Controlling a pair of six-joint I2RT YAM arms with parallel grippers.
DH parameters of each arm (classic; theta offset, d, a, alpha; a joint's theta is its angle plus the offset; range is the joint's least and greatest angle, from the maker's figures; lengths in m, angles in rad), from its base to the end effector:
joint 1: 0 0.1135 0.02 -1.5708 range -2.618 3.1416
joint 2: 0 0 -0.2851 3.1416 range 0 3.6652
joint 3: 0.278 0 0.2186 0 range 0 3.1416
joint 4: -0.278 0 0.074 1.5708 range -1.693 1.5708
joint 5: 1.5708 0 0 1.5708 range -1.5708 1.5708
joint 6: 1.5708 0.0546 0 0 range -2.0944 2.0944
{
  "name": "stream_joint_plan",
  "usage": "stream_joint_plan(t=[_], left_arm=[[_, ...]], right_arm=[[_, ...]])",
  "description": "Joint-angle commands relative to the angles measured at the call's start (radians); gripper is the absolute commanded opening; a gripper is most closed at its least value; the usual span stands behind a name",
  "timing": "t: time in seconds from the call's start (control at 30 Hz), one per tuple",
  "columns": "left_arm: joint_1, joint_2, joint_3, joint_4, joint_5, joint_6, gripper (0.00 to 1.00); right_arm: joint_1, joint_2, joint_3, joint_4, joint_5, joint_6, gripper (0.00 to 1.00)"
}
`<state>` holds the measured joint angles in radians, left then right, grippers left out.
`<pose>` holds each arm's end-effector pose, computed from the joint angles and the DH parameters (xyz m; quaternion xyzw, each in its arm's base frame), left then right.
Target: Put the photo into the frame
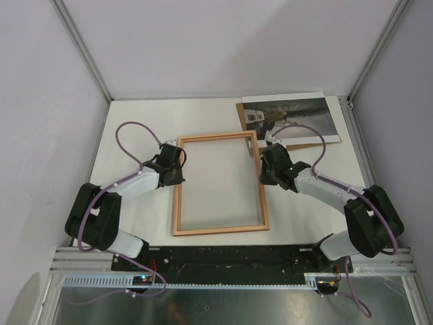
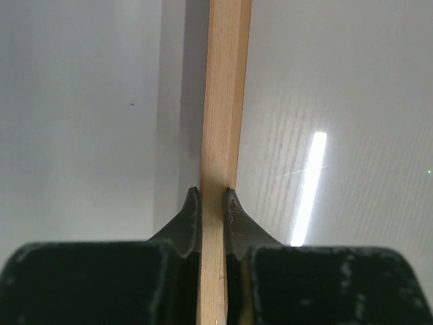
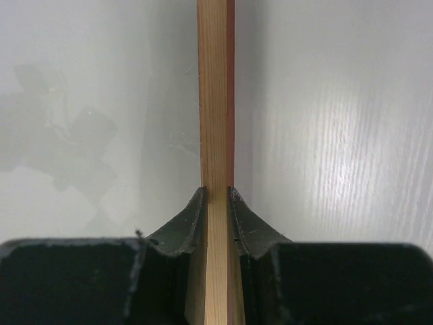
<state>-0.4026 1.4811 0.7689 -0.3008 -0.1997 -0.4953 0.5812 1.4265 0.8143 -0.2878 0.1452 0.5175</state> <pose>0.2437 -0.0920 0.1973 -0.0717 0.9543 -0.0326 0.2884 0.2259 0.1389 0.2236 -0.0061 0.9421 0.1130 0.3157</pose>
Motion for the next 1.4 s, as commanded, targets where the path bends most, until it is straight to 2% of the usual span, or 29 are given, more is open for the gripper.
stream_joint_plan(t=[0.0, 0.23, 0.47, 0.53, 0.6, 0.63, 0.67, 0.77, 0.87, 0.97, 1.13, 1.37], left_arm=[[0.048, -0.088, 0.031, 0.018, -0.025, -0.005, 0.0], [0.142, -0.13, 0.012, -0.008, -0.042, -0.004, 0.0], [0.232, -0.107, 0.001, -0.015, -0.084, -0.001, 0.0], [0.254, -0.092, 0.0, -0.015, -0.103, 0.0, 0.0], [0.277, -0.07, 0.002, -0.014, -0.109, 0.006, 0.02], [0.288, -0.062, 0.004, -0.015, -0.111, 0.006, 0.05], [0.296, -0.055, 0.007, -0.015, -0.115, 0.007, 0.11], [0.319, -0.052, 0.019, -0.024, -0.124, 0.009, 0.37], [0.328, -0.071, 0.032, -0.039, -0.134, 0.008, 0.6], [0.329, -0.101, 0.047, -0.058, -0.127, 0.001, 0.75], [0.307, -0.202, 0.053, -0.071, -0.016, -0.021, 0.79], [0.139, -0.302, 0.075, -0.068, 0.111, -0.054, 0.79]], right_arm=[[0.032, 0.051, 0.108, 0.035, -0.003, -0.009, 0.08], [0.078, 0.201, 0.212, 0.122, -0.039, -0.017, 0.08], [0.114, 0.353, 0.295, 0.185, -0.071, -0.015, 0.08], [0.121, 0.376, 0.313, 0.185, -0.074, -0.016, 0.12], [0.126, 0.386, 0.326, 0.177, -0.073, -0.018, 0.2], [0.127, 0.386, 0.329, 0.171, -0.071, -0.02, 0.25], [0.128, 0.381, 0.332, 0.161, -0.068, -0.024, 0.31], [0.123, 0.349, 0.337, 0.127, -0.052, -0.033, 0.49], [0.109, 0.289, 0.338, 0.075, -0.032, -0.038, 0.61], [0.08, 0.23, 0.338, 0.025, -0.018, -0.032, 0.68], [-0.049, 0.162, 0.338, -0.005, -0.014, -0.012, 0.76], [-0.282, 0.193, 0.338, 0.176, 0.021, 0.044, 0.75]])
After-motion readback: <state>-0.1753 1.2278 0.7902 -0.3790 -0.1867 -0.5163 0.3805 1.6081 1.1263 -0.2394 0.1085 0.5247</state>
